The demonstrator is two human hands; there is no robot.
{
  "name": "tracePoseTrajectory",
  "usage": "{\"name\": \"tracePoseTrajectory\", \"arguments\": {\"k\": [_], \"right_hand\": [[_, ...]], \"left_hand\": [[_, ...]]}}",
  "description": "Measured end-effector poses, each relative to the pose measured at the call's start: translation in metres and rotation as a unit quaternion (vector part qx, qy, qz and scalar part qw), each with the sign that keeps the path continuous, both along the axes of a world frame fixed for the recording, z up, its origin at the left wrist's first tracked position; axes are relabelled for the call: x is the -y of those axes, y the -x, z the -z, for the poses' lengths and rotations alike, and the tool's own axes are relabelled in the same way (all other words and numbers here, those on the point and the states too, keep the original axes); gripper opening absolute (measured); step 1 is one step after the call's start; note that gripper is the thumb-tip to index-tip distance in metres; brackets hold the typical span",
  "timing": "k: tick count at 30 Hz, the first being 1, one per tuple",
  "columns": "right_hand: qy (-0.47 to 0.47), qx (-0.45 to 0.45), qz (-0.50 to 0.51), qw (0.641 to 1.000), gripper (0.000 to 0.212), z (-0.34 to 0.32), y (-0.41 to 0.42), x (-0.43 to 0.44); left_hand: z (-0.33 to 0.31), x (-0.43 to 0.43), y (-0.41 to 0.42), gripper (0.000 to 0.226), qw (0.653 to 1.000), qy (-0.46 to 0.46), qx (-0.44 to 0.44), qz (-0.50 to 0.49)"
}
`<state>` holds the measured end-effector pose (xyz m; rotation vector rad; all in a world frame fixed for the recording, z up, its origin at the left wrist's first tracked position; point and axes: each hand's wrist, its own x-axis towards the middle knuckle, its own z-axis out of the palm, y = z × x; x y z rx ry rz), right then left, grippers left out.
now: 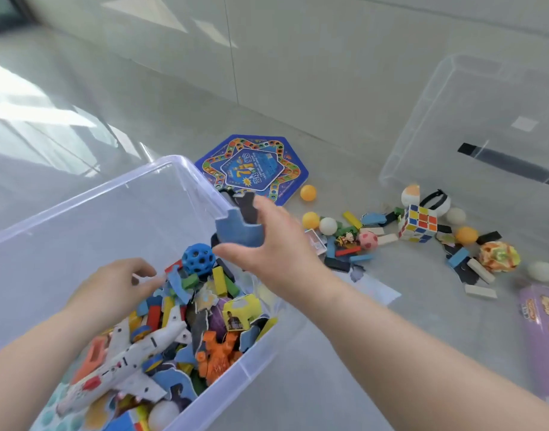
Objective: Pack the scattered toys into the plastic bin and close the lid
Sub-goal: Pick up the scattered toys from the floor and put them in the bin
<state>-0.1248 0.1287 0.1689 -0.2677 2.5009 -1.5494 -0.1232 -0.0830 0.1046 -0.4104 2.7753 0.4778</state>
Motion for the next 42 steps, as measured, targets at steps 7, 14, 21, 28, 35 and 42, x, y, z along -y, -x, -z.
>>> {"name": "tracePoseTrajectory", "arguments": {"k": [7, 14, 21, 28, 35, 42], "right_hand": [[0.114, 0.027, 0.120, 0.986, 0.015, 0.026, 0.019, -0.031], [-0.207, 0.113, 0.111, 0.965, 0.037, 0.112, 0.028, -0.099], [-0.339, 0.042, 0.022, 0.940, 0.039, 0.139, 0.038, -0.101], [-0.393, 0.031, -0.085, 0.915, 0.065, 0.148, 0.089, -0.081], [-0.495, 0.111, -0.141, 0.850, 0.083, 0.151, 0.113, -0.073], [-0.503, 0.180, -0.155, 0.831, 0.071, 0.157, 0.089, -0.071]], "left_hand": [[-0.029, -0.024, 0.009, 0.025, 0.971, -0.012, -0.235, 0.048], [-0.035, -0.099, 0.042, 0.083, 0.903, -0.095, -0.282, 0.311], [-0.017, -0.077, 0.061, 0.052, 0.885, 0.014, -0.315, 0.344], [-0.014, -0.057, 0.067, 0.055, 0.905, -0.020, -0.305, 0.296], [-0.012, -0.057, 0.067, 0.053, 0.893, -0.022, -0.321, 0.315], [-0.012, -0.055, 0.067, 0.052, 0.889, -0.032, -0.323, 0.324]]}}
